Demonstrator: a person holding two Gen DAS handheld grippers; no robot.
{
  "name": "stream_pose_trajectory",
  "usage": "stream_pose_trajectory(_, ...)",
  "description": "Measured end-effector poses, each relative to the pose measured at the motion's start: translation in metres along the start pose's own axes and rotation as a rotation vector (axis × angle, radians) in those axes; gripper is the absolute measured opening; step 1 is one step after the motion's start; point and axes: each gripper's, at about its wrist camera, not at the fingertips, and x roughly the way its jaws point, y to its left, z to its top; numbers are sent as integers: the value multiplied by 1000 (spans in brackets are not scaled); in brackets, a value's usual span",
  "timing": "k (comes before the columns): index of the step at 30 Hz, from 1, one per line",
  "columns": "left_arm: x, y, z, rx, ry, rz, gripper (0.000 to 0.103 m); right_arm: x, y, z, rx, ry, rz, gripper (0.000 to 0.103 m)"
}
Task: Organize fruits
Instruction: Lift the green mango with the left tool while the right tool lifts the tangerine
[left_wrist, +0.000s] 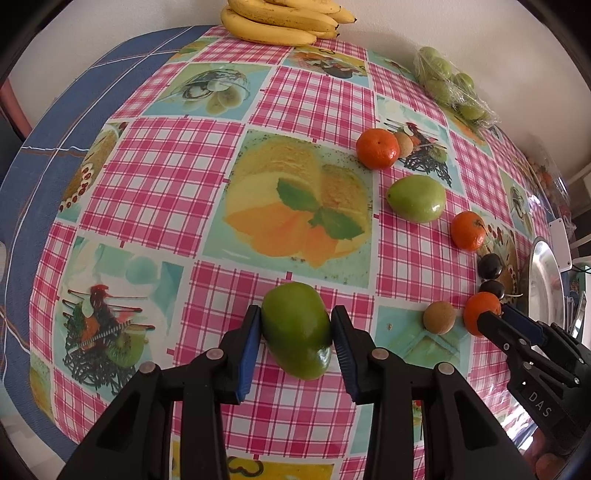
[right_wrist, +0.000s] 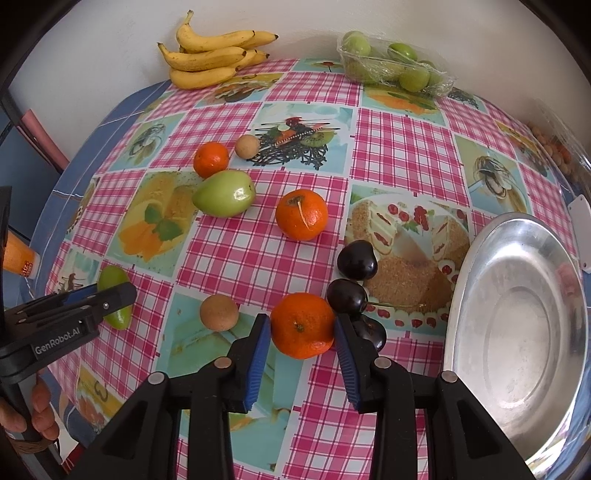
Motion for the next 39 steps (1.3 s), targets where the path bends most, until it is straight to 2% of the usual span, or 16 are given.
stream_pose_trajectory(7, -14, -6, -1, 3, -29, 13, 38, -3, -3, -3, 14, 5, 33, 37)
stream_pose_trajectory(10, -16, -9, -3, 5, -30, 17, 37, -10, -3, -3, 17, -13, 56, 29)
stream_pose_trajectory(13, -14, -7, -2, -10, -26, 13, 37, -14, -2, -3, 11, -19, 63, 28)
stream_pose_trajectory(16, -12, -6, 0, -23, -20, 16, 42, -14, -4, -3, 20, -18, 73, 28)
stream_pose_trajectory(18, -10, -6, 0, -23, -20, 31, 50, -15, -7, -3, 39, -21, 86, 29)
stream_pose_trajectory(22, -6, -6, 1, -17, -17, 19, 51, -12, -12, -1, 63, -15, 92, 30)
stream_pose_trajectory(25, -1, -12, 1, 1, -5, 21, 51, -8, -11, 0, 61, -2, 89, 32)
stream_pose_trajectory(28, 6, -14, 0, 6, 11, 22, 51, -6, -10, 0, 56, 0, 87, 41)
stream_pose_trajectory(30, 10, -13, -2, -3, 20, 13, 51, -3, -9, 0, 51, 7, 86, 51)
stream_pose_trajectory(37, 12, -11, -1, -11, 20, 17, 50, 0, 3, 2, -10, 10, 33, 51)
stream_pose_trajectory(39, 12, -10, 0, -14, 18, 22, 45, 1, 7, 1, -37, 9, 5, 50)
